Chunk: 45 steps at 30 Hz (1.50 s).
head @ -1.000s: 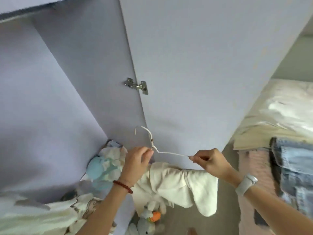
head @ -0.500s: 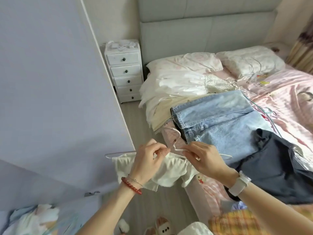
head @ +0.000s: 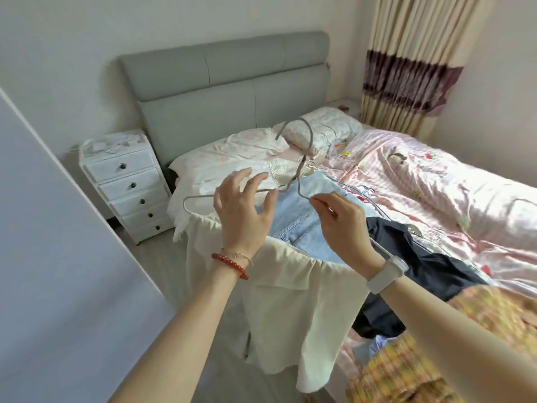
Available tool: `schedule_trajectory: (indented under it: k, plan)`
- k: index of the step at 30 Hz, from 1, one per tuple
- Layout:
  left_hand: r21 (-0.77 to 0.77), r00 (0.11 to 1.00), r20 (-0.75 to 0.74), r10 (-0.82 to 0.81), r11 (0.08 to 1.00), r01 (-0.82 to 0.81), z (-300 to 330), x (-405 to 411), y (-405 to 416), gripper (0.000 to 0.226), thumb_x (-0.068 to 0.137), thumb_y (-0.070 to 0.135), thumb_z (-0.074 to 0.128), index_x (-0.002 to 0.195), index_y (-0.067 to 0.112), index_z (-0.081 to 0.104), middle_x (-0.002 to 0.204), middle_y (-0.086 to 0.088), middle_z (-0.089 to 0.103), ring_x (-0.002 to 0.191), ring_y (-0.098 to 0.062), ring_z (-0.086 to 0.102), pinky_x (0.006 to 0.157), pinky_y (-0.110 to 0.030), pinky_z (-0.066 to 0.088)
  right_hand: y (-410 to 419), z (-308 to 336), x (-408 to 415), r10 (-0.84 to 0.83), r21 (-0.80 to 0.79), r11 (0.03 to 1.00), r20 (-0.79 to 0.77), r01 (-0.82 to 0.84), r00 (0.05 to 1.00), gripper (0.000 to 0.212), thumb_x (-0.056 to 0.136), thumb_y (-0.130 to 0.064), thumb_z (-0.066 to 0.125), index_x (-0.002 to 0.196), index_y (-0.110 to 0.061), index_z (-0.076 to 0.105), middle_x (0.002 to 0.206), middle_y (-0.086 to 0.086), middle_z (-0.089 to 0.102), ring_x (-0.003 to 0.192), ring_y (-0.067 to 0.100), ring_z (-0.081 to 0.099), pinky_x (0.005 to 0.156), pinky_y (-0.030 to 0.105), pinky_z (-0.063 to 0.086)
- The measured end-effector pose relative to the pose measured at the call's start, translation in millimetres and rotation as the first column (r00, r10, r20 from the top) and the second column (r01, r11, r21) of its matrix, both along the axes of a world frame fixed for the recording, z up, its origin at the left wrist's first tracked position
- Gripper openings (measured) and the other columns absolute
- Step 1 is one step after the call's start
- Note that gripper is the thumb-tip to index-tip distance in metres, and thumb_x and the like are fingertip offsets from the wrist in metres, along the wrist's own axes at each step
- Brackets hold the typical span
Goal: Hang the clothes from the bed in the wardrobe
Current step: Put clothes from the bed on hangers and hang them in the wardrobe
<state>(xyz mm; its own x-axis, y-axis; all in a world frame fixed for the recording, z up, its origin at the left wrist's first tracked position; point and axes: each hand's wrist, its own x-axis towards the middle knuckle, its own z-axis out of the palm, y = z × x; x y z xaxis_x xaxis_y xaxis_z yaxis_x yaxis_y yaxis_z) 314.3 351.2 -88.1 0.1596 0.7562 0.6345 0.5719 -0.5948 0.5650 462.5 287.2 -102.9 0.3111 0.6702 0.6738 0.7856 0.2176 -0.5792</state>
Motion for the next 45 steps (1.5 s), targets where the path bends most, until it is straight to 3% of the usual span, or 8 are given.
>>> schedule_trajectory:
  k: [6, 11, 15, 22, 32, 37, 41, 45]
  plan:
    - [-0.092, 0.981, -0.189, 0.031, 0.995, -0.049, -3, 44, 37, 0.047, 0.090, 0.030, 0.052, 0.136, 0.023, 0.042, 0.150, -0.004, 0.025, 0.141, -0.024, 0.013, 0.113, -0.044, 0.002, 37, 35, 65, -0.152, -0.011, 0.988, -0.176, 0.153, 0.973, 0.015, 0.088, -0.012, 0.058, 0.088, -0.002, 0.069, 0.080, 0.011, 0.069, 0.070, 0.022, 0.059, 0.066, 0.035, 0.045]
    - [-0.279, 0.951, -0.288, -0.112, 0.960, 0.029, -23, 102, 78, 0.056, 0.092, 0.039, 0.044, 0.143, 0.031, 0.024, 0.156, 0.000, 0.004, 0.142, -0.018, -0.002, 0.112, -0.051, 0.000, 79, 40, 140, -0.225, 0.029, 0.970, -0.269, 0.241, 0.936, 0.015, 0.086, -0.012, 0.060, 0.087, -0.001, 0.070, 0.074, -0.001, 0.062, 0.061, 0.002, 0.051, 0.059, 0.007, 0.036]
    - [-0.400, 0.900, -0.379, -0.216, 0.915, 0.051, -53, 169, 122, 0.059, 0.093, 0.041, 0.042, 0.145, 0.031, 0.017, 0.156, 0.001, -0.004, 0.142, -0.020, -0.006, 0.111, -0.052, -0.001, 129, 13, 229, -0.320, -0.005, 0.942, -0.311, 0.336, 0.895, 0.016, 0.085, -0.012, 0.059, 0.085, 0.000, 0.069, 0.071, 0.000, 0.059, 0.066, 0.012, 0.050, 0.061, 0.016, 0.031]
    - [-0.562, 0.743, -0.557, -0.372, 0.827, -0.007, -167, 291, 180, 0.066, 0.089, 0.049, 0.043, 0.145, 0.034, 0.013, 0.156, 0.000, -0.002, 0.142, -0.024, -0.003, 0.111, -0.054, 0.005, 213, -106, 388, -0.553, -0.339, 0.825, -0.318, 0.452, 0.770, 0.021, 0.087, -0.017, 0.054, 0.074, -0.004, 0.064, 0.068, 0.006, 0.050, 0.069, 0.016, 0.041, 0.062, 0.026, 0.027]
    - [-0.643, 0.623, -0.649, -0.437, 0.752, -0.142, -306, 358, 205, 0.079, 0.082, 0.068, 0.038, 0.144, 0.040, -0.002, 0.154, 0.003, -0.019, 0.140, -0.024, -0.020, 0.106, -0.063, -0.002, 276, -259, 500, -0.605, -0.652, 0.682, -0.247, 0.332, 0.757, 0.027, 0.086, -0.014, 0.049, 0.086, 0.007, 0.066, 0.087, 0.030, 0.064, 0.085, 0.037, 0.058, 0.067, 0.037, 0.039]
    - [-0.615, 0.549, -0.709, -0.442, 0.769, -0.174, -330, 375, 218, 0.078, 0.082, 0.071, 0.029, 0.144, 0.040, -0.007, 0.153, 0.005, -0.021, 0.139, -0.025, -0.024, 0.107, -0.060, -0.009, 306, -285, 532, -0.538, -0.667, 0.701, -0.263, 0.252, 0.801, 0.024, 0.087, -0.013, 0.048, 0.095, 0.000, 0.067, 0.097, 0.021, 0.067, 0.093, 0.032, 0.060, 0.066, 0.028, 0.035]
    - [-0.587, 0.431, -0.777, -0.459, 0.775, -0.234, -348, 384, 225, 0.079, 0.081, 0.072, 0.024, 0.144, 0.037, -0.008, 0.154, -0.001, -0.019, 0.139, -0.030, -0.021, 0.105, -0.062, -0.008, 301, -322, 530, -0.469, -0.785, 0.597, -0.176, 0.164, 0.865, 0.032, 0.090, -0.012, 0.041, 0.116, -0.010, 0.060, 0.122, 0.015, 0.059, 0.112, 0.032, 0.054, 0.092, 0.033, 0.041]
    - [-0.607, 0.410, -0.772, -0.486, 0.755, -0.248, -358, 384, 226, 0.077, 0.082, 0.072, 0.024, 0.143, 0.038, -0.009, 0.154, 0.000, -0.019, 0.139, -0.031, -0.020, 0.105, -0.062, -0.006, 285, -337, 522, -0.383, -0.848, 0.529, -0.280, -0.039, 0.881, 0.035, 0.094, -0.016, 0.039, 0.128, -0.012, 0.047, 0.130, 0.012, 0.052, 0.124, 0.032, 0.044, 0.096, 0.030, 0.034]
